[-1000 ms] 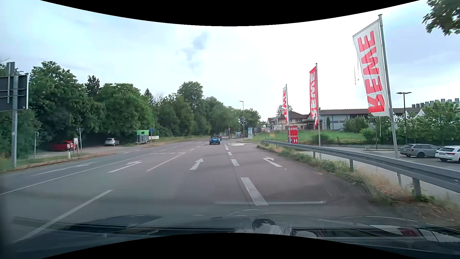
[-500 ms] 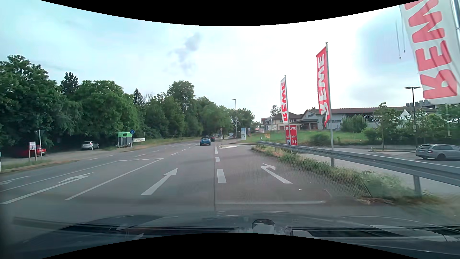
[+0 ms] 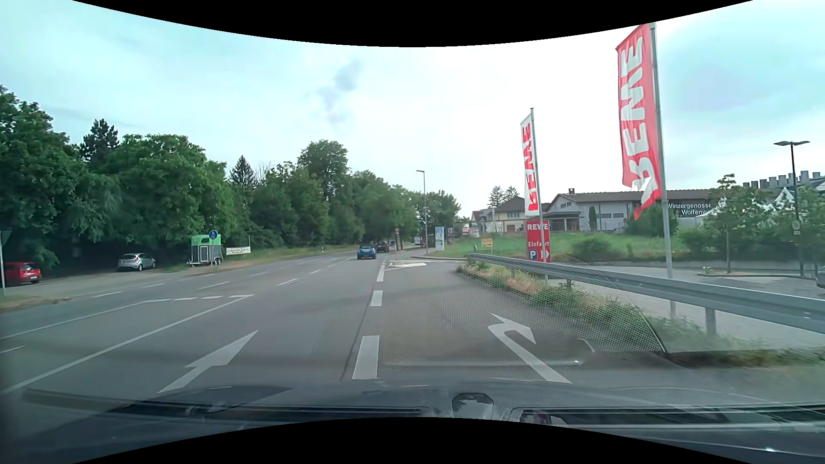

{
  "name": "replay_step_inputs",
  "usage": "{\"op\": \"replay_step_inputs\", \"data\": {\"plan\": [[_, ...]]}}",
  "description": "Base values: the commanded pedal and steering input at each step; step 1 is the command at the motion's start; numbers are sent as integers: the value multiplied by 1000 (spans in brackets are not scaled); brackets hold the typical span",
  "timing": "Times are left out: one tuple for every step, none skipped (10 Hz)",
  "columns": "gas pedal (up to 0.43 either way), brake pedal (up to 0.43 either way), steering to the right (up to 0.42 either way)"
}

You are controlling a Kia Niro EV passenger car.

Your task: Follow the waypoints while adhering to traffic rules and regulations

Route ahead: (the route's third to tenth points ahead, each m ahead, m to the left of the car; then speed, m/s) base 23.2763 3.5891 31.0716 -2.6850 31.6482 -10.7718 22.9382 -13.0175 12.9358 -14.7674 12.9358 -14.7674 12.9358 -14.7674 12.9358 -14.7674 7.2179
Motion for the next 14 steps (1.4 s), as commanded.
{"op": "replay_step_inputs", "data": {"plan": [[20, 0, -20], [20, 0, -21], [20, 0, -21], [0, 0, -25], [0, 0, -32], [0, 0, -40], [0, 0, -49], [0, 0, -56], [0, 0, -59], [0, 0, -59], [0, 0, -59], [0, 0, -55], [0, 6, -49], [0, 24, -41]]}}
